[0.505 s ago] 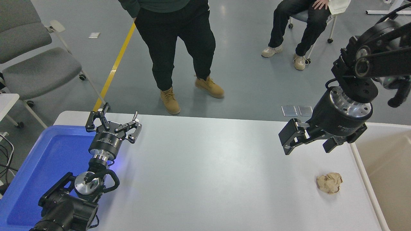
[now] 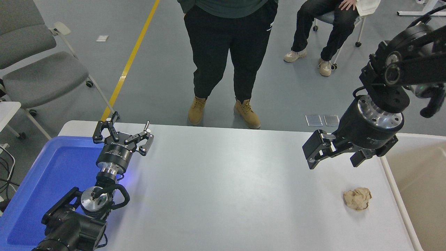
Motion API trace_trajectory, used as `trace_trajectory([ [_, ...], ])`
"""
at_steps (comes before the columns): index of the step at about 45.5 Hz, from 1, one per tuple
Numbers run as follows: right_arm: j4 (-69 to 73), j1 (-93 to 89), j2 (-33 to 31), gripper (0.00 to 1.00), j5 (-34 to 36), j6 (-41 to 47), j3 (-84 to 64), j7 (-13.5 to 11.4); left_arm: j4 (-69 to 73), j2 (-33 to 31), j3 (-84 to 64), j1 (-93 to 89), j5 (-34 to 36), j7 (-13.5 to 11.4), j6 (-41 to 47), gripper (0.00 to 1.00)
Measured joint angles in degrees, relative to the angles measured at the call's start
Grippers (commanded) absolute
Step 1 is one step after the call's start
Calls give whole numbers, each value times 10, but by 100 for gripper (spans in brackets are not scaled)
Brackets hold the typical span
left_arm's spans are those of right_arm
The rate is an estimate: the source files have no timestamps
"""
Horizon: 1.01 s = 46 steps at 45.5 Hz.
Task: Pick up paper ball place in dustbin
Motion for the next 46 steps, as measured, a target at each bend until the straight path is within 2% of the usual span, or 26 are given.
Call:
trace_trajectory([
  [7,-9,-14,-4,100,-3,-15,0,0,0,0,0,0,0,0,0,99],
  [13,-19,-37,-23,100,-32,-34,-2,0,0,0,0,0,0,0,0,99],
  [27,-101,-182,-110,100,-199,-125,-21,0,0,0,1,0,0,1,0,99],
  [38,-239,-399,-178,100,-329,-190,50,0,0,0,1,0,0,1,0,99],
  [46,-320,-528,-200,100,-378,-215,121,0,0,0,1,0,0,1,0,99],
])
